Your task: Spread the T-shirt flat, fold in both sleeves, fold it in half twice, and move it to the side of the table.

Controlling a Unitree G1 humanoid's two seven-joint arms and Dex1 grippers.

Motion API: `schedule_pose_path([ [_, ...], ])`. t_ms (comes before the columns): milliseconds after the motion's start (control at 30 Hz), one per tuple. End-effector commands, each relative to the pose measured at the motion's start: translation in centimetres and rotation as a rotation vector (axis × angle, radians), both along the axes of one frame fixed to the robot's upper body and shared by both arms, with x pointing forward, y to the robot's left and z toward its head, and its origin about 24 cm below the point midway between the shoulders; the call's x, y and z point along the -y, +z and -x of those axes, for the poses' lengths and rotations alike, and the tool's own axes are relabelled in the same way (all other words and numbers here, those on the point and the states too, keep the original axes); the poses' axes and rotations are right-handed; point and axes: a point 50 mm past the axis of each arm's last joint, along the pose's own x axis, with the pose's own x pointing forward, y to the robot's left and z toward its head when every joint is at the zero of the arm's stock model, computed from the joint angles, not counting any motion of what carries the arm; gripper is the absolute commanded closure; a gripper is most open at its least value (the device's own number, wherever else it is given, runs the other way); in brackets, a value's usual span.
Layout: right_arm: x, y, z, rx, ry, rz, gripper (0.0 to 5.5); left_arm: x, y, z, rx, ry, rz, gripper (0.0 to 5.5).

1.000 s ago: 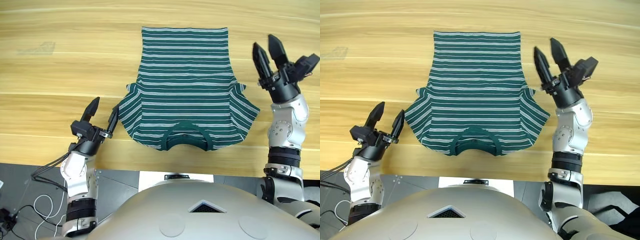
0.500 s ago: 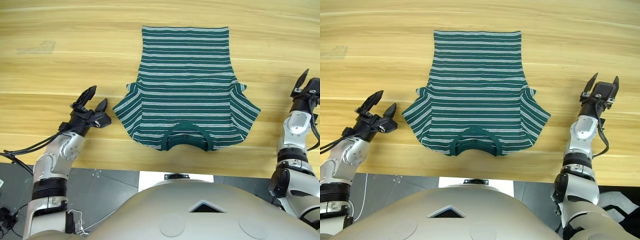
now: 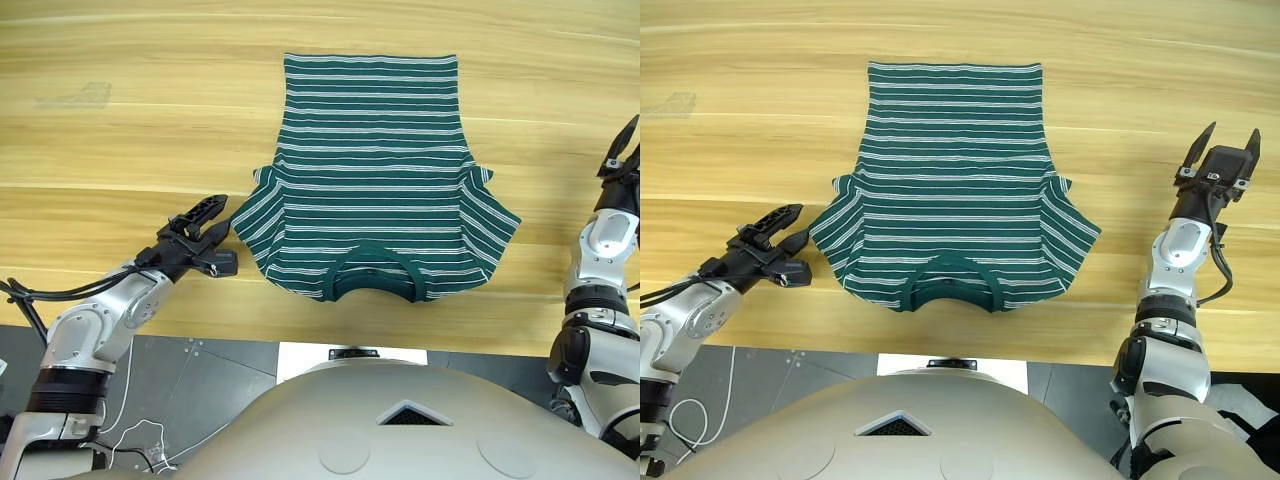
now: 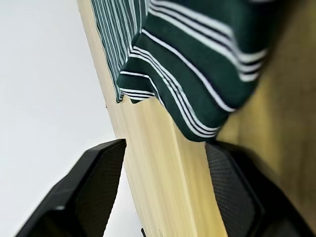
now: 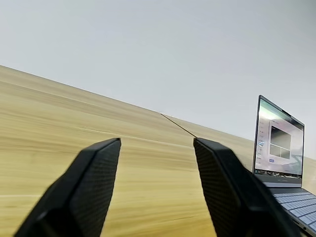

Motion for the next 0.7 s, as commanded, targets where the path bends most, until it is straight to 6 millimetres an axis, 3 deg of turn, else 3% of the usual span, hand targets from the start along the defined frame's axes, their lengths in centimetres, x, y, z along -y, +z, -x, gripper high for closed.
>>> schedule_pose_path([
  [33, 0.1, 0.0, 0.0, -0.005, 0.010, 0.002, 2.77, -2.0, -0.7, 2.1, -0.113, 0.098, -0.115, 2.53],
  [100, 0.4, 0.0, 0.2, -0.006, 0.006, 0.001, 2.77, -2.9, -0.1, 3.0, -0.127, 0.154, -0.162, 2.53],
  [200, 0.7, -0.1, 0.5, -0.011, -0.013, -0.007, 2.77, -1.4, 0.2, 3.5, -0.156, 0.091, -0.116, 2.53],
  [333, -0.3, 0.1, -0.3, 0.009, 0.024, -0.020, 2.77, 0.3, -0.6, 3.0, -0.192, 0.020, -0.068, 2.53],
  [700, -0.3, -0.1, -0.3, 0.006, 0.025, -0.029, 2.77, 0.9, -4.1, 0.3, -0.193, 0.003, 0.023, 2.53],
])
